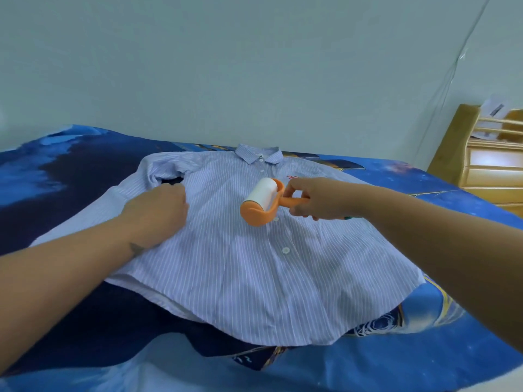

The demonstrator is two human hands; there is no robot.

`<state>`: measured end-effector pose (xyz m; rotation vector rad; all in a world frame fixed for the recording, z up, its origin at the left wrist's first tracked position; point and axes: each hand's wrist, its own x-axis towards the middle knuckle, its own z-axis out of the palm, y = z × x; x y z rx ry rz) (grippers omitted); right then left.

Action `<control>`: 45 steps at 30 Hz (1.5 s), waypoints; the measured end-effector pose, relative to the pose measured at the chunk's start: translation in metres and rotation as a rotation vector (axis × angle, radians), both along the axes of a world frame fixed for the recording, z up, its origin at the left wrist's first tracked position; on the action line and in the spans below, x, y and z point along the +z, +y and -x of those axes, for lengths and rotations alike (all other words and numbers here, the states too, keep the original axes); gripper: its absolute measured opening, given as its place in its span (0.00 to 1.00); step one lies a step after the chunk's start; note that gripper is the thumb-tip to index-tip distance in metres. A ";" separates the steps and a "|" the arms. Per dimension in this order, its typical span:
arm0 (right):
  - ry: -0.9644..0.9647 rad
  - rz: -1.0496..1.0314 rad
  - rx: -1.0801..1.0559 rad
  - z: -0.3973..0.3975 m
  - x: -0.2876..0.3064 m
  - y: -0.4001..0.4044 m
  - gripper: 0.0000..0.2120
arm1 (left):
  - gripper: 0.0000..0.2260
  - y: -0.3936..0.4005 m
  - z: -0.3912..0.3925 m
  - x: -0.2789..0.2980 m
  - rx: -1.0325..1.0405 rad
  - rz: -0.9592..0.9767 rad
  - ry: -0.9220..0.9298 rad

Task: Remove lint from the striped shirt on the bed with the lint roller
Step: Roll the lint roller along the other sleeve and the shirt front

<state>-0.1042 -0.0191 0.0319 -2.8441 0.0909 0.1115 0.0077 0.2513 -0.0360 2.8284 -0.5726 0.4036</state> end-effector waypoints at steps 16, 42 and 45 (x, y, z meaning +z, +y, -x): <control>-0.007 0.210 0.277 -0.069 -0.015 0.089 0.12 | 0.15 0.022 -0.033 -0.025 0.146 -0.045 -0.074; 0.188 0.408 0.141 0.026 0.066 -0.018 0.09 | 0.20 0.031 0.006 -0.010 0.134 -0.367 -0.001; 0.159 0.373 0.206 0.024 0.056 0.011 0.10 | 0.19 0.036 0.016 -0.011 0.100 -0.366 -0.011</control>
